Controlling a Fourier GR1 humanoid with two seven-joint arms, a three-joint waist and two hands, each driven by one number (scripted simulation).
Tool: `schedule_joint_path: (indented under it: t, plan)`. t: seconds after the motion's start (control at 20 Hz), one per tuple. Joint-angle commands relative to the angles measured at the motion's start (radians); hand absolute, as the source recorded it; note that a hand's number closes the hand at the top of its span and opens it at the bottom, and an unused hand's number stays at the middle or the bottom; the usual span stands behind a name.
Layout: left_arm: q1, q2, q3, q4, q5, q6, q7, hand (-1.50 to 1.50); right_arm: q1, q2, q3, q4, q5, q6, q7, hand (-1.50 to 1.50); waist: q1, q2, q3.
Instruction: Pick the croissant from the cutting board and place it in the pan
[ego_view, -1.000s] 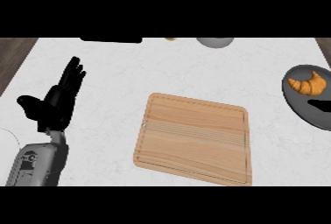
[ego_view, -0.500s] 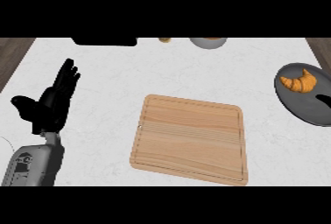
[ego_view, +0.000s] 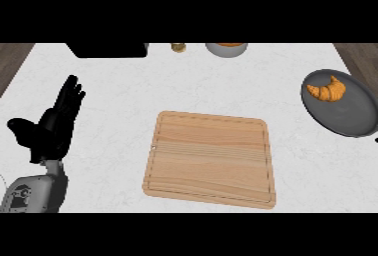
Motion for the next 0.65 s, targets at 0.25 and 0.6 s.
schedule_joint_path:
  t: [0.25, 0.6]
  plan:
    - [0.026, 0.03, 0.037, -0.018, 0.027, -0.021, 0.014, 0.0, 0.292, 0.134, 0.008, -0.4, -0.101, 0.105, 0.066, -1.5, -0.02, -0.008, -0.004]
    - [-0.017, 0.004, 0.022, 0.013, 0.005, 0.005, 0.002, 0.0, 0.533, 0.297, 0.052, -0.918, -0.134, 0.081, 0.326, -1.5, -0.011, 0.002, -0.003]
